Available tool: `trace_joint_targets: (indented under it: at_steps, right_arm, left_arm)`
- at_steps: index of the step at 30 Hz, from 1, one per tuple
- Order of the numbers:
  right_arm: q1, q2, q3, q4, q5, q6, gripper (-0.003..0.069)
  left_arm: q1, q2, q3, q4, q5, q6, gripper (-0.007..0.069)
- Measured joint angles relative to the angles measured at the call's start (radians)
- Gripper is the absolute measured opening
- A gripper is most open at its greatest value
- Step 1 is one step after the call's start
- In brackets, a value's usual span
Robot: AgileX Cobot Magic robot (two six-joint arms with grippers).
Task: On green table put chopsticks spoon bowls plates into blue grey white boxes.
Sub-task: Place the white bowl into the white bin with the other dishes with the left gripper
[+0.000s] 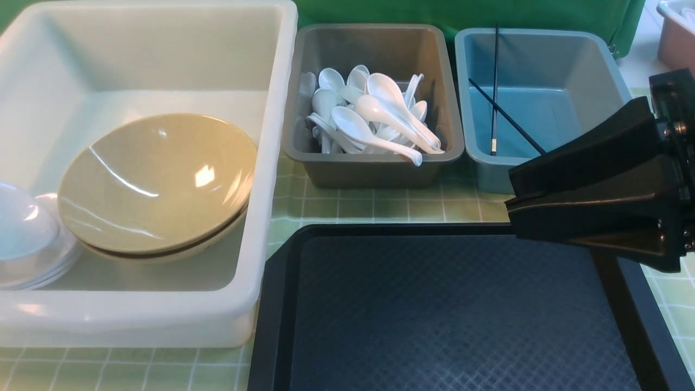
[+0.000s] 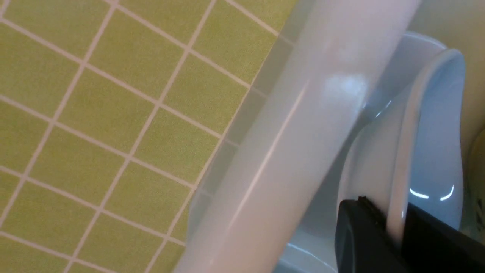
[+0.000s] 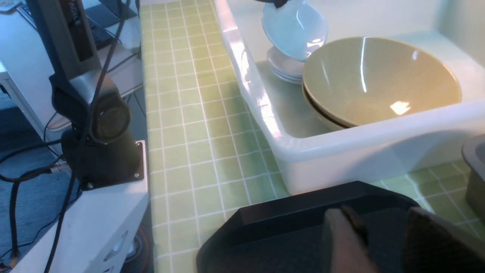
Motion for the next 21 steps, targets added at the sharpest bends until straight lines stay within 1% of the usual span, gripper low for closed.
trace_joint_targets:
  at_steps: [7,11,12,14,15,16,17,18,19,20,21]
  right_arm:
    - [0.000,0.003,0.000,0.002,0.003,-0.010,0.0236]
    - [0.000,0.003,0.000,0.003,0.003,-0.011,0.0236]
    - [0.000,0.003,0.000,0.003,0.003,-0.011,0.0236]
    - [0.000,0.003,0.000,0.003,0.010,-0.011,0.0236]
    - [0.000,0.003,0.000,0.003,0.014,-0.011,0.0236]
    - [0.000,0.003,0.000,0.004,0.020,-0.011,0.0236]
    - [0.000,0.003,0.000,0.004,0.024,-0.011,0.0236]
    - [0.000,0.003,0.000,0.004,0.025,-0.011,0.0236]
    - [0.000,0.003,0.000,0.004,0.034,-0.011,0.0236]
    - [0.000,0.003,0.000,0.004,0.034,-0.011,0.0236]
    - [0.000,0.003,0.000,0.004,0.038,-0.011,0.0236]
  left_arm:
    - [-0.021,0.020,0.000,0.002,-0.022,-0.026,0.0030]
    - [-0.066,0.040,0.000,0.047,-0.039,-0.076,0.0115]
    - [-0.072,0.042,0.000,0.053,-0.042,-0.082,0.0125]
    - [-0.109,0.049,0.000,0.102,-0.051,-0.115,0.0204]
    - [-0.117,0.049,0.000,0.116,-0.053,-0.120,0.0224]
    - [-0.139,0.049,0.000,0.140,-0.053,-0.135,0.0274]
    - [-0.147,0.049,0.000,0.154,-0.053,-0.143,0.0302]
    - [-0.152,0.049,0.000,0.157,-0.053,-0.149,0.0309]
    - [-0.172,0.049,0.000,0.188,-0.048,-0.173,0.0370]
    - [-0.174,0.049,0.000,0.188,-0.046,-0.177,0.0377]
    - [-0.193,0.049,0.000,0.227,-0.034,-0.207,0.0435]
